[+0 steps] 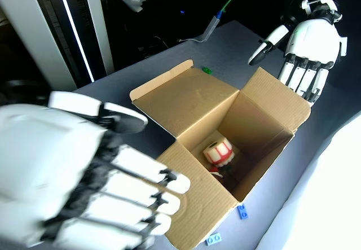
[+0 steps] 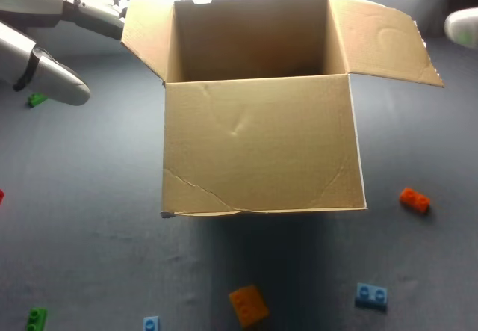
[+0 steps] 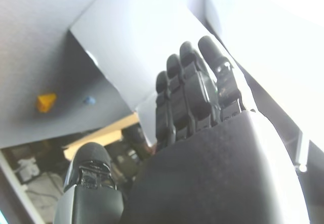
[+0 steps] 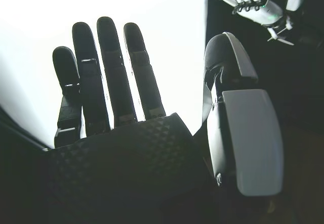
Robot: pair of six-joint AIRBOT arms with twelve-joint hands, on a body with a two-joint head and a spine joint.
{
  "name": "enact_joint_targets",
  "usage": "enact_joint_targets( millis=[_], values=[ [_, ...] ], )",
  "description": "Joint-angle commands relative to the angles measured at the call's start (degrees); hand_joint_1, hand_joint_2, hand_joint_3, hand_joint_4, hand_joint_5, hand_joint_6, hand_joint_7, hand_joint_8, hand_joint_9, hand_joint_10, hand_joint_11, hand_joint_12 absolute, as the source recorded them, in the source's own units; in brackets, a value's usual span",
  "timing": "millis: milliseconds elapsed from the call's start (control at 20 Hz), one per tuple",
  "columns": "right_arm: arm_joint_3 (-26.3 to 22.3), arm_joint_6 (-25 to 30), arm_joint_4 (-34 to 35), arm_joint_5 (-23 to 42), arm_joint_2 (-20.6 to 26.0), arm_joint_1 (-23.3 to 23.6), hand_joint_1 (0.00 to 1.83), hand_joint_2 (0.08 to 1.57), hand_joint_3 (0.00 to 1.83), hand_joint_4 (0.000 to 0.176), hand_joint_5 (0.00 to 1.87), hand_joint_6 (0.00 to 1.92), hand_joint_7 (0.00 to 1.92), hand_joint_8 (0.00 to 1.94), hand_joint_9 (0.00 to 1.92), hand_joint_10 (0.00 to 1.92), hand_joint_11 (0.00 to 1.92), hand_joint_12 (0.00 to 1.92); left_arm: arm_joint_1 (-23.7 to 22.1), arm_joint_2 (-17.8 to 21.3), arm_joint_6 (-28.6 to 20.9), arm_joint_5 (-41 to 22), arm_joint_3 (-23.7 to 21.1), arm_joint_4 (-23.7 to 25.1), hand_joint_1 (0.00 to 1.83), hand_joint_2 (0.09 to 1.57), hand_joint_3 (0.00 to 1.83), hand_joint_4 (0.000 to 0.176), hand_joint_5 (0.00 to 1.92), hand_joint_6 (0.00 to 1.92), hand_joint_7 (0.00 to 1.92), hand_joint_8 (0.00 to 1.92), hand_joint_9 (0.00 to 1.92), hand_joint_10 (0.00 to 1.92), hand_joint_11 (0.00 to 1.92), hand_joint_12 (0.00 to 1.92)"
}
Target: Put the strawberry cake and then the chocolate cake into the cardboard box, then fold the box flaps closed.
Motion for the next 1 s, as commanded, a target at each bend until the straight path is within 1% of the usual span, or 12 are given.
enact_joint_targets(
  millis=[0, 50, 100, 250, 300, 400, 550, 600, 700, 750, 850, 950],
  values=[
    [0.16, -0.38, 2.44, 7.96, 0.85, -0.94, 0.16, 1.2, 0.0, 0.0, 0.39, 0.0, 0.46, 0.0, 0.27, 0.52, 0.0, 1.31, -1.03, 0.43, -0.26, 0.14, -0.29, -5.31, 0.0, 1.14, 0.0, 0.0, 0.28, 0.0, 0.35, 0.0, 0.36, 0.0, 0.0, 0.93],
    [0.4, -5.09, 5.54, 8.42, 0.8, -2.97, 0.18, 1.19, 0.0, 0.0, 0.39, 0.0, 0.46, 0.0, 0.27, 0.54, 0.0, 1.31, -1.41, 0.42, -0.34, 0.72, -1.19, -5.29, 0.0, 1.14, 0.0, 0.0, 0.28, 0.0, 0.35, 0.0, 0.37, 0.0, 0.0, 0.93],
    [0.65, -7.17, 7.27, 8.71, 0.69, -4.22, 0.19, 1.19, 0.0, 0.0, 0.39, 0.0, 0.47, 0.0, 0.28, 0.54, 0.0, 1.31, -1.64, 0.42, -0.41, 1.0, -1.8, -5.22, 0.0, 1.14, 0.0, 0.0, 0.28, 0.0, 0.35, 0.0, 0.36, 0.0, 0.0, 0.93],
    [1.31, -7.21, 8.18, 11.16, 0.19, -8.82, 0.2, 1.18, 0.0, 0.0, 0.4, 0.01, 0.45, 0.0, 0.26, 0.51, 0.0, 1.27, -2.21, 0.45, -0.98, 2.34, -3.91, -5.15, 0.0, 1.15, 0.0, 0.0, 0.29, 0.0, 0.34, 0.0, 0.36, 0.0, 0.0, 0.93],
    [1.37, -7.39, 8.23, 13.26, -0.07, -11.46, 0.21, 1.18, 0.0, 0.0, 0.41, 0.01, 0.44, 0.0, 0.28, 0.47, 0.0, 1.26, -2.29, 0.48, -1.13, 2.98, -4.77, -5.11, 0.0, 1.15, 0.0, 0.0, 0.29, 0.0, 0.34, 0.0, 0.36, 0.0, 0.01, 0.93],
    [1.48, -8.57, 8.23, 15.68, -0.9, -15.29, 0.19, 1.19, 0.0, 0.0, 0.37, 0.0, 0.39, 0.0, 0.25, 0.4, 0.0, 1.19, -2.3, 0.64, -1.23, 4.04, -6.32, -4.87, 0.0, 1.15, 0.0, 0.0, 0.27, 0.0, 0.33, 0.0, 0.35, 0.0, 0.0, 0.93],
    [2.63, -10.21, 8.23, 18.24, -3.76, -21.32, 0.16, 1.19, 0.0, 0.0, 0.32, 0.0, 0.37, 0.0, 0.23, 0.33, 0.0, 1.13, -2.32, 0.97, -1.21, 5.78, -9.6, -4.11, 0.0, 1.15, 0.0, 0.0, 0.26, 0.0, 0.3, 0.0, 0.31, 0.0, 0.0, 0.87],
    [3.25, -10.21, 8.23, 18.72, -4.74, -22.61, 0.11, 1.19, 0.0, 0.0, 0.3, 0.0, 0.36, 0.0, 0.22, 0.33, 0.0, 1.13, -2.35, 0.98, -1.16, 6.23, -10.35, -3.69, 0.0, 1.15, 0.0, 0.0, 0.26, 0.0, 0.3, 0.0, 0.3, 0.0, 0.0, 0.87],
    [4.51, -10.22, 8.23, 18.46, -6.81, -23.57, 0.09, 1.19, 0.0, 0.0, 0.29, 0.0, 0.35, 0.0, 0.23, 0.32, 0.0, 1.09, -2.35, 1.03, -0.68, 7.05, -11.99, -2.74, 0.0, 1.16, 0.01, 0.0, 0.26, 0.0, 0.31, 0.0, 0.3, 0.0, 0.0, 0.87],
    [5.19, -10.22, 8.26, 17.84, -8.17, -23.58, 0.1, 1.19, 0.0, 0.0, 0.29, 0.0, 0.35, 0.0, 0.24, 0.28, 0.0, 1.08, -2.35, 1.12, -0.45, 7.46, -12.73, -2.51, 0.0, 1.16, 0.0, 0.0, 0.28, 0.01, 0.32, 0.0, 0.31, 0.0, 0.0, 0.88],
    [6.1, -10.37, 9.49, 17.57, -10.3, -24.07, 0.1, 1.21, 0.01, 0.0, 0.27, 0.0, 0.32, 0.0, 0.21, 0.22, 0.0, 0.95, -2.32, 1.22, 0.16, 8.05, -13.89, -2.35, 0.0, 1.18, 0.01, 0.0, 0.27, 0.0, 0.31, 0.0, 0.3, 0.0, 0.0, 0.87],
    [7.8, -11.24, 9.52, 17.87, -13.1, -23.67, 0.01, 1.25, 0.01, 0.0, 0.23, 0.0, 0.26, 0.0, 0.17, 0.18, 0.0, 0.78, -1.76, 1.22, 0.83, 8.57, -14.69, -1.86, 0.0, 1.18, 0.01, 0.0, 0.27, 0.0, 0.31, 0.0, 0.29, 0.0, 0.0, 0.86]
  ],
)
